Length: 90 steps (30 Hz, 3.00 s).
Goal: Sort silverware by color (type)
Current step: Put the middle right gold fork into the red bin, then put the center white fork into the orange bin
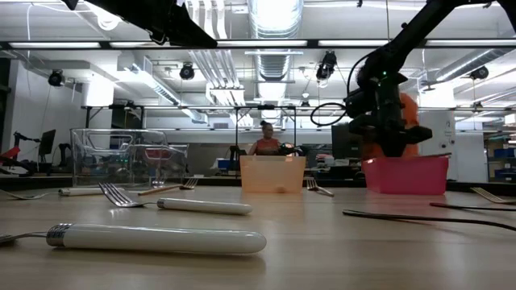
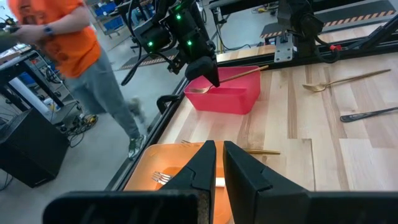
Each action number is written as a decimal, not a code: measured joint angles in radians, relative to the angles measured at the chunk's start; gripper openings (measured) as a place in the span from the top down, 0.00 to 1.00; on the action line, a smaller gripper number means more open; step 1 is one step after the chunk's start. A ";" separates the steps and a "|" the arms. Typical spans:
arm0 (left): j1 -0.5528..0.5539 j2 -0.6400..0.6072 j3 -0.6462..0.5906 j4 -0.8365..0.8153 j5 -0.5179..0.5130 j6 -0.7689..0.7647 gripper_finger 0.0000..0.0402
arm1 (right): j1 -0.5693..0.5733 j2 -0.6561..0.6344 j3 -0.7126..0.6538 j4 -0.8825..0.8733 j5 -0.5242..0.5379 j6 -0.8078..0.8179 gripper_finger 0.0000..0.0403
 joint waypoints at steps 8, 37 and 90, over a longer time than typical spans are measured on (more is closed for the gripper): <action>0.000 0.000 0.000 0.000 0.000 0.000 0.97 | 0.000 0.000 0.000 0.004 0.000 0.000 0.97; 0.000 0.000 0.000 0.000 0.000 0.004 0.97 | 0.001 0.000 0.000 0.007 0.006 -0.023 0.97; 0.000 0.000 0.000 0.000 0.000 0.004 0.97 | 0.013 -0.001 0.005 0.001 0.026 -0.014 0.70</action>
